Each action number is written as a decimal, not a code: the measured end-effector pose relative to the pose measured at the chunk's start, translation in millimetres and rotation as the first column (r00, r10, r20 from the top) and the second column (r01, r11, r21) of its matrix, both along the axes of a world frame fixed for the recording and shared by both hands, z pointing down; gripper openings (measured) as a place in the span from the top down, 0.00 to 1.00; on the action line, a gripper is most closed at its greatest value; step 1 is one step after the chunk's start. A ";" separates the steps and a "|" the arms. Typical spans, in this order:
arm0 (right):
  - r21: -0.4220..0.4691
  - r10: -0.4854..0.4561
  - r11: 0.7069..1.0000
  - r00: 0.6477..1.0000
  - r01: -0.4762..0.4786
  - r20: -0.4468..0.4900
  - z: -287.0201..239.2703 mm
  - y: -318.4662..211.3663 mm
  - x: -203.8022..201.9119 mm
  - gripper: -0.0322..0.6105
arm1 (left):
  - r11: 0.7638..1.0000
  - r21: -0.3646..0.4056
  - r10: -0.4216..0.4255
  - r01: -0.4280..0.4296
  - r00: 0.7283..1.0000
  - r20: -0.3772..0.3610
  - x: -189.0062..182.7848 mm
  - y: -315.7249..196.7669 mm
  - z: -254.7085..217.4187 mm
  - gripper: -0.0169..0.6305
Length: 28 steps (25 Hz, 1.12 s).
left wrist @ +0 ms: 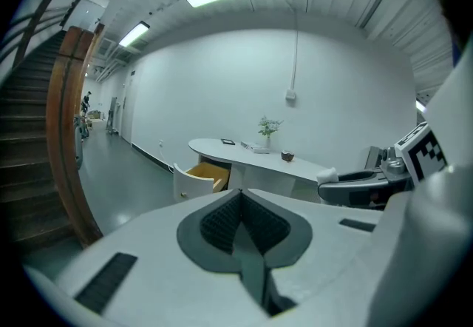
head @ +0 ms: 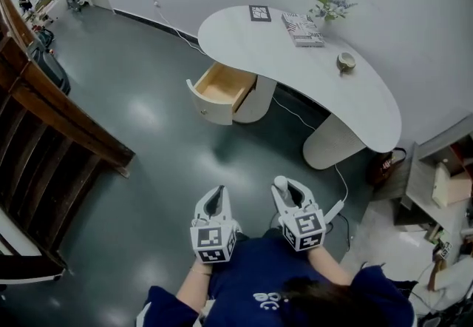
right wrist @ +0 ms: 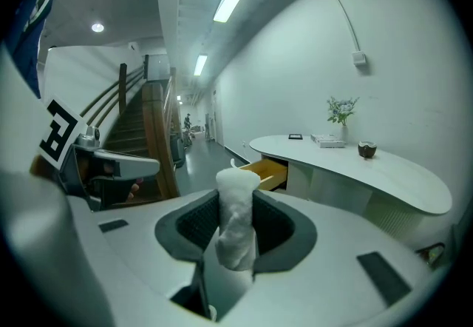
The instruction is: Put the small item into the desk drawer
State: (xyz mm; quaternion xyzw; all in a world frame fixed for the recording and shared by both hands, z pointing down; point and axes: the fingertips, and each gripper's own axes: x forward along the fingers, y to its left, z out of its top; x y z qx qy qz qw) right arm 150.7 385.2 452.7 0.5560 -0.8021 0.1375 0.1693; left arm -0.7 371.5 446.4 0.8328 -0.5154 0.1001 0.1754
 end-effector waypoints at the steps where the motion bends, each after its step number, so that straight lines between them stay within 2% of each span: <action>1: 0.001 0.008 1.000 1.000 -0.008 -0.004 1.1 -2.9 -2.0 0.74 | 1.000 0.000 0.009 -0.009 1.000 0.001 -1.8 -4.7 0.4 0.97; 4: 0.004 0.022 1.000 0.999 -0.022 -0.029 4.1 -8.7 -7.8 0.74 | 1.000 -0.008 0.020 -0.020 1.000 0.002 -5.9 -14.4 2.3 0.97; 13: -0.022 0.040 0.999 0.999 -0.039 0.017 16.6 -36.0 -1.1 0.74 | 0.999 -0.045 0.023 -0.022 1.000 0.010 0.8 -36.0 11.5 0.97; 16: -0.017 0.005 1.000 1.000 -0.005 -0.004 24.7 -58.7 0.4 0.74 | 0.998 -0.053 -0.025 0.025 1.000 0.015 -1.9 -51.3 17.9 0.97; 22: -0.027 -0.078 0.997 0.996 0.079 0.036 27.1 -127.9 6.6 0.74 | 0.990 -0.064 -0.125 0.128 0.991 0.040 -4.8 -97.3 20.9 0.97; 28: -0.029 -0.197 0.980 0.980 0.198 0.039 26.3 -200.6 14.5 0.74 | 0.983 -0.037 -0.176 0.180 0.979 0.100 14.6 -149.3 16.1 0.97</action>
